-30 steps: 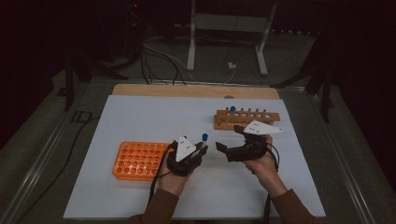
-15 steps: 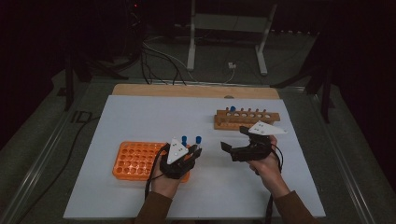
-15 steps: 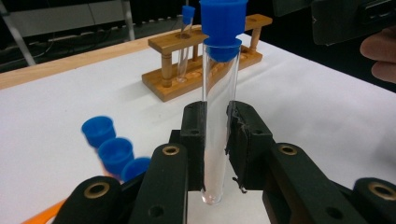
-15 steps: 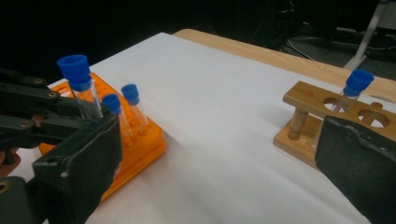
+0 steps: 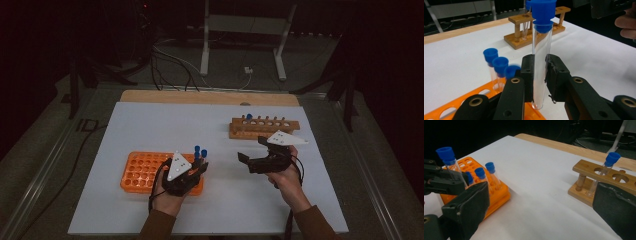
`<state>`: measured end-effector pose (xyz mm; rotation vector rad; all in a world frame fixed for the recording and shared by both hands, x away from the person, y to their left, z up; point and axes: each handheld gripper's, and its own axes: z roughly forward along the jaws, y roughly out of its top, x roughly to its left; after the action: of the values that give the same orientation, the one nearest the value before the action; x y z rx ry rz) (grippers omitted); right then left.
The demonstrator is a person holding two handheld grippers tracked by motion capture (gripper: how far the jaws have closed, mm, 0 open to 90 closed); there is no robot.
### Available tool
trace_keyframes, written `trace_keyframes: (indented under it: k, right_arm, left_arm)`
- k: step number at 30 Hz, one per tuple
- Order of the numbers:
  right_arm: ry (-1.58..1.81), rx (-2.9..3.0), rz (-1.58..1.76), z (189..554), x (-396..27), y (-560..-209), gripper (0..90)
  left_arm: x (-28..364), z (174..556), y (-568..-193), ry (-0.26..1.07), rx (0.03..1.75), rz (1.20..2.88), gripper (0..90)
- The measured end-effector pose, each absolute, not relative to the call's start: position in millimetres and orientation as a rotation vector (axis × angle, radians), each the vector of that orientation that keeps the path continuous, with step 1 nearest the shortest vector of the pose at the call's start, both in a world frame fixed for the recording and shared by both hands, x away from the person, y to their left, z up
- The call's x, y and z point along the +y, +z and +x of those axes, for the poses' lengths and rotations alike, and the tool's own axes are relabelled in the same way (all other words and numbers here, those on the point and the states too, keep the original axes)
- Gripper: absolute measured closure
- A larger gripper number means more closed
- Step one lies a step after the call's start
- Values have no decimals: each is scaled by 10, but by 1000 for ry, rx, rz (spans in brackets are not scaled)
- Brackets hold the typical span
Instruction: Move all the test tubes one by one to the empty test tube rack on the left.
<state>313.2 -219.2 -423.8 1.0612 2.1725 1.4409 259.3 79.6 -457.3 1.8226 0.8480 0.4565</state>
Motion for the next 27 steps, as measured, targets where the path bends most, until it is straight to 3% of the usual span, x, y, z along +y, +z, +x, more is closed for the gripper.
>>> trace_keyframes:
  k: [27]
  right_arm:
    - [1451, 2166, 1055, 3109, -2229, -4231, 16]
  left_arm:
    - [924, 2470, -4689, 495, 841, 1842, 767]
